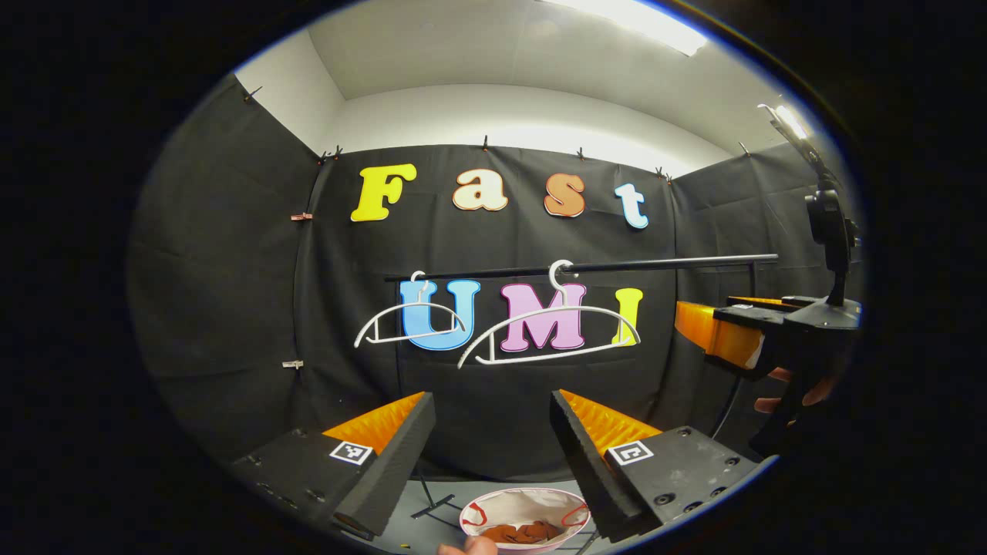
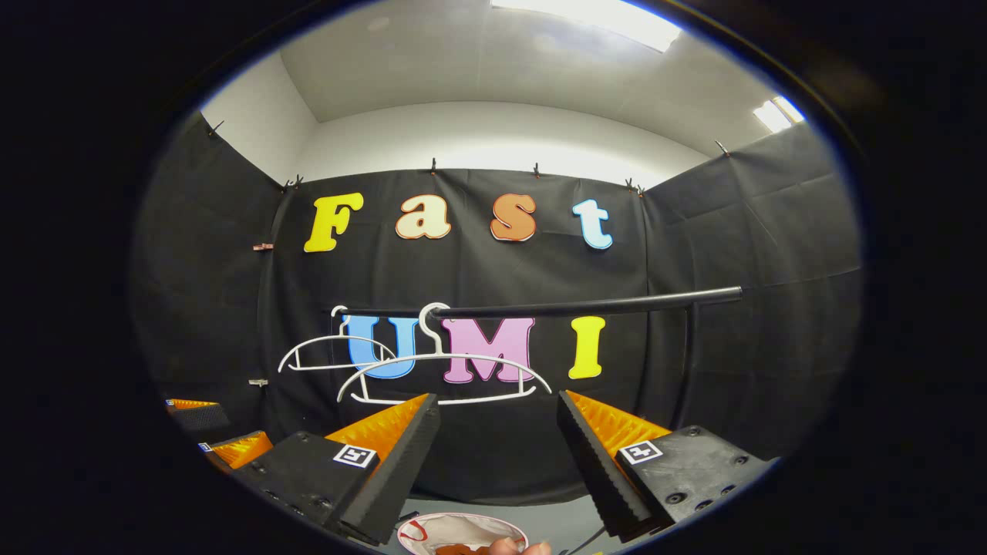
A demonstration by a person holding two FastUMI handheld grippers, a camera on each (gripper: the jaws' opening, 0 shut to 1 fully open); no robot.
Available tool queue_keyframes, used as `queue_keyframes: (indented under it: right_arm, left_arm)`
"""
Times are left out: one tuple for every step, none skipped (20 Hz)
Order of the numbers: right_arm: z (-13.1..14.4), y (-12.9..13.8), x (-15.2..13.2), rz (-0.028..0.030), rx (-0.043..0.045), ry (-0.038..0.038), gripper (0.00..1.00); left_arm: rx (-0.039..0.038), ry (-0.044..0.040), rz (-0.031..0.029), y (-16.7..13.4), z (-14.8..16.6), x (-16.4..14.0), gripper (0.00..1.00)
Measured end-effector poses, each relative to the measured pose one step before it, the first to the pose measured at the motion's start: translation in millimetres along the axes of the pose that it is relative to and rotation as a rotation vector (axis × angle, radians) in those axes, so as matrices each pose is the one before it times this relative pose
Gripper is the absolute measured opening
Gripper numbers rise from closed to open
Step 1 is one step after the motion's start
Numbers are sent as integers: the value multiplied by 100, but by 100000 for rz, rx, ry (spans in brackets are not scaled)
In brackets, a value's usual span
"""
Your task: Grasp the clothes on the hanger with both hands and then place them into the laundry hamper below.
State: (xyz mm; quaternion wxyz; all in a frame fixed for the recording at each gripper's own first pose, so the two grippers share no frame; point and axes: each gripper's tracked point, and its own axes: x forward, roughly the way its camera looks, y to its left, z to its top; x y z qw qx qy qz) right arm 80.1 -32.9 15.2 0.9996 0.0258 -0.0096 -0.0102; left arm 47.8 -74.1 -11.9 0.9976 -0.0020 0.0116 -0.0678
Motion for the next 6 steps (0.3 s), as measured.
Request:
queue_keyframes:
  right_arm:
    - [-157,-92,23,-103,-168,314,98]
    - [-142,76,97,110,-102,244,98]
    - [-47,53,-21,45,-151,248,98]
    - [-26,47,-4,186,-106,51,98]
    - [43,39,41,-11,-156,-184,98]
    - [107,10,39,120,-130,-288,98]
  left_arm:
    - [-40,25,-34,-54,-76,-50,92]
    - [-136,-160,83,26,92,37,95]
    - [-255,94,188,96,31,92,95]
    - [-189,82,22,128,-150,10,95]
    - [40,-113,-39,-35,94,67,95]
    - [121,-38,-5,1,50,20,95]
